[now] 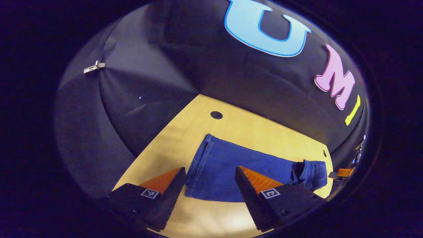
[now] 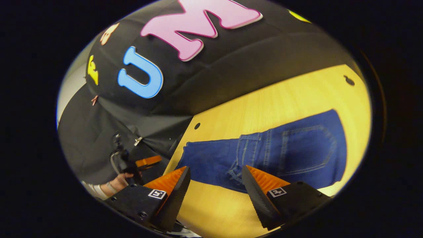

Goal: Grasp the waist and the cuffs of the jeans and fold them to make the two legs overlap; first hold the waist and fold one-third of the jeans toward the cuffs, then hold the cuffs and fold the remaining one-third in the same direction to finish folding.

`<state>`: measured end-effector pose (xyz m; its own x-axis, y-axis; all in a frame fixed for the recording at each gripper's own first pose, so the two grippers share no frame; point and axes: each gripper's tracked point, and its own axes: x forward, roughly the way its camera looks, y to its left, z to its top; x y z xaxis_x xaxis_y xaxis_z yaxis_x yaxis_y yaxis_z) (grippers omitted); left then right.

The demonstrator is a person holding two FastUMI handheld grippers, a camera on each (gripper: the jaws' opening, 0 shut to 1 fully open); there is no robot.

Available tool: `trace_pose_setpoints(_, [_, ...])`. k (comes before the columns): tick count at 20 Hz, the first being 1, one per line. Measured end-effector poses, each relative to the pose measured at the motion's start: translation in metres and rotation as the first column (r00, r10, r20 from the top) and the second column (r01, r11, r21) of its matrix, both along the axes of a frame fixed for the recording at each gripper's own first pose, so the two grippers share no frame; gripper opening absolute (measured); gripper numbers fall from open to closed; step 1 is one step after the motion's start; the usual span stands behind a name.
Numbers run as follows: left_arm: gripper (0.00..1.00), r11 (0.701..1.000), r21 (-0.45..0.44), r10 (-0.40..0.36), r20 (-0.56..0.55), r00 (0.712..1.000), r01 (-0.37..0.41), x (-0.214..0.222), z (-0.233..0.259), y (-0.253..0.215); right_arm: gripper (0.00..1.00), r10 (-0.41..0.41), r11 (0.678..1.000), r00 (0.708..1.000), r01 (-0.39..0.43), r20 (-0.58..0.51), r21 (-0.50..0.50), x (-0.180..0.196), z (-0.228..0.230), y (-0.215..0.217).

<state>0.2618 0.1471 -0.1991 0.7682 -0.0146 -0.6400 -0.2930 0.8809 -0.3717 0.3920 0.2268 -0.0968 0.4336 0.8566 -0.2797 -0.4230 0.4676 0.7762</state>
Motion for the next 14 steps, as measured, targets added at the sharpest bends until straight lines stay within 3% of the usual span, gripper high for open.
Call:
trace_pose_setpoints(2, [0.97,0.997,-0.062,-0.05,-0.11,0.993,0.043,0.015,-0.029,-0.013,0.95,-0.02,0.996,1.0,0.022,0.022,-0.084,0.001,-0.017,-0.042])
trace_pose_setpoints(7, [0.97,0.984,0.099,-0.114,-0.28,0.953,0.146,0.03,-0.078,0.017,0.95,-0.122,0.985,0.988,0.108,-0.099,-0.134,0.001,-0.061,-0.104])
trace_pose_setpoints(10, [0.97,0.968,0.146,-0.146,-0.329,0.933,0.203,0.039,-0.09,0.02,0.95,-0.139,0.983,0.983,0.123,-0.118,-0.134,-0.003,-0.063,-0.113])
trace_pose_setpoints(13, [0.97,0.975,0.073,-0.172,-0.366,0.915,0.212,0.037,-0.106,0.0,0.95,-0.122,0.986,0.984,0.105,-0.128,-0.133,-0.002,-0.066,-0.11])
trace_pose_setpoints(14, [0.97,0.974,0.089,-0.168,-0.337,0.926,0.209,0.044,-0.098,0.001,0.96,-0.122,0.986,0.984,0.105,-0.133,-0.132,0.0,-0.066,-0.108])
